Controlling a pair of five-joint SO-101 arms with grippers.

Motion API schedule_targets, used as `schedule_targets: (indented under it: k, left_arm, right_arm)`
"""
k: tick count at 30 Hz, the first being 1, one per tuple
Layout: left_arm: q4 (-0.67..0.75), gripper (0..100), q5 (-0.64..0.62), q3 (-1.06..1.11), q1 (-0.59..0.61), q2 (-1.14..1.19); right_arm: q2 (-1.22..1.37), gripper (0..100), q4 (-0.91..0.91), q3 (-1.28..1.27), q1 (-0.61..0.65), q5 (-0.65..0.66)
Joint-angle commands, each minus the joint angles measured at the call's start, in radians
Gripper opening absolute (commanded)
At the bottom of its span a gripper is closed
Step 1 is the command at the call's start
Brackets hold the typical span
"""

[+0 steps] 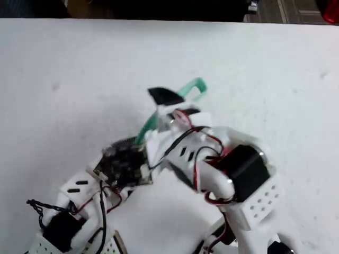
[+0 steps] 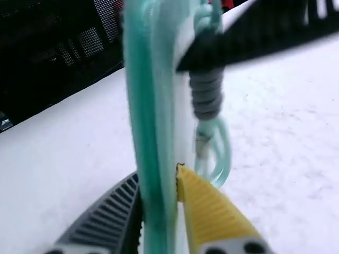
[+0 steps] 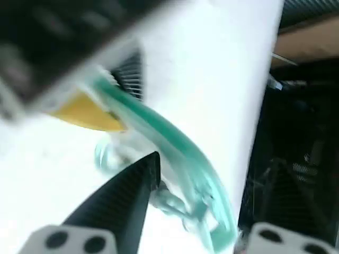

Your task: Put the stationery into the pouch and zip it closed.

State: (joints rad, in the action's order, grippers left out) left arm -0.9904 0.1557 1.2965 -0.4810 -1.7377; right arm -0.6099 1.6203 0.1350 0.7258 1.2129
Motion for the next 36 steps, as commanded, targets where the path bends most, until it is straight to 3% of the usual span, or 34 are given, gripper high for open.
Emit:
schedule_targets:
  k: [1,6,12,22,36]
  left_arm:
    - [0.035,2,-0.014,-0.005,-0.001,0.001]
    - [0.035,2,-0.014,-0.005,-0.001,0.001]
    - [0.035,2,-0.014,-0.005,-0.001,0.001]
    - [0.035,2,-0.014,-0.005,-0.001,0.001]
    - [0.031,2,-0.012,-0.005,-0.001,0.001]
  right_arm:
    - [-0.067,25.2,-0.050,0.074,-0.039,-0.097]
    - [-0.137,22.1,-0.030,0.026,-0.079,-0.365]
    - [-0.240,17.7,-0.065,-0.253,-0.137,-0.615]
    - [-0.535,15.9,-0.394,-0.718,-0.136,-0.784]
    - [-0.421,15.5,-0.619,-0.779,-0.136,-0.919]
